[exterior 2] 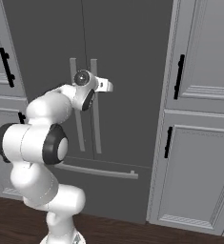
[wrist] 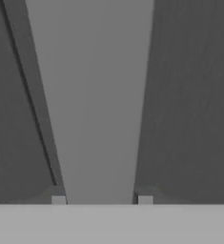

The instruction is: Take the strawberry from the fridge and place it on top of the pancake, located on the dining counter.

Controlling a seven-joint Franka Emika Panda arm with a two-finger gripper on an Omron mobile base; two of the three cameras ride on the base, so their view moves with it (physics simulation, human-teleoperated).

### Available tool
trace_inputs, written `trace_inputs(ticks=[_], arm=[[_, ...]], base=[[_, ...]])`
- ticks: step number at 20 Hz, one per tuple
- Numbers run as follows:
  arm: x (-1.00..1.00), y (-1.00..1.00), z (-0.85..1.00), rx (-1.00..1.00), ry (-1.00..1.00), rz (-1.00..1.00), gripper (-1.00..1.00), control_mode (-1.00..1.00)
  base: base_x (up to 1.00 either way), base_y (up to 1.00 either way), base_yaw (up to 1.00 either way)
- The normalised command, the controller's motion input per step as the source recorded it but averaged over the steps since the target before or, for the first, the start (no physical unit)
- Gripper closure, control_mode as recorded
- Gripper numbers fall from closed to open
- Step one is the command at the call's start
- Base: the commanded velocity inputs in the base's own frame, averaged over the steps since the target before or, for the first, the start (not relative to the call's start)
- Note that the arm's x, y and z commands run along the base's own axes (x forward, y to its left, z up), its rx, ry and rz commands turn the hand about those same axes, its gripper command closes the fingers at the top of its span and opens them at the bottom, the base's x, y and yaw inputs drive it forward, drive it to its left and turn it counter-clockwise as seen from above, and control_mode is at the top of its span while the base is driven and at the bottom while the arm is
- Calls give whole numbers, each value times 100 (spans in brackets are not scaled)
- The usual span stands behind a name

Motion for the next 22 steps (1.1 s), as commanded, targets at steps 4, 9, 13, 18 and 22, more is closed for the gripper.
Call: trace_inputs(ticks=[4, 9, 13, 18, 22], arm=[[-82, -47, -9, 0, 2, 1, 100, -100], [-100, -72, -10, 0, 17, 1, 100, -100], [-100, -93, -9, 0, 28, 5, 100, -100], [-100, -100, -28, 3, 11, 10, 100, -100], [-89, -100, -23, 20, -32, 18, 100, -100]], base=[[0, 0, 0], [0, 0, 0], [0, 0, 0], [0, 0, 0], [0, 0, 0]])
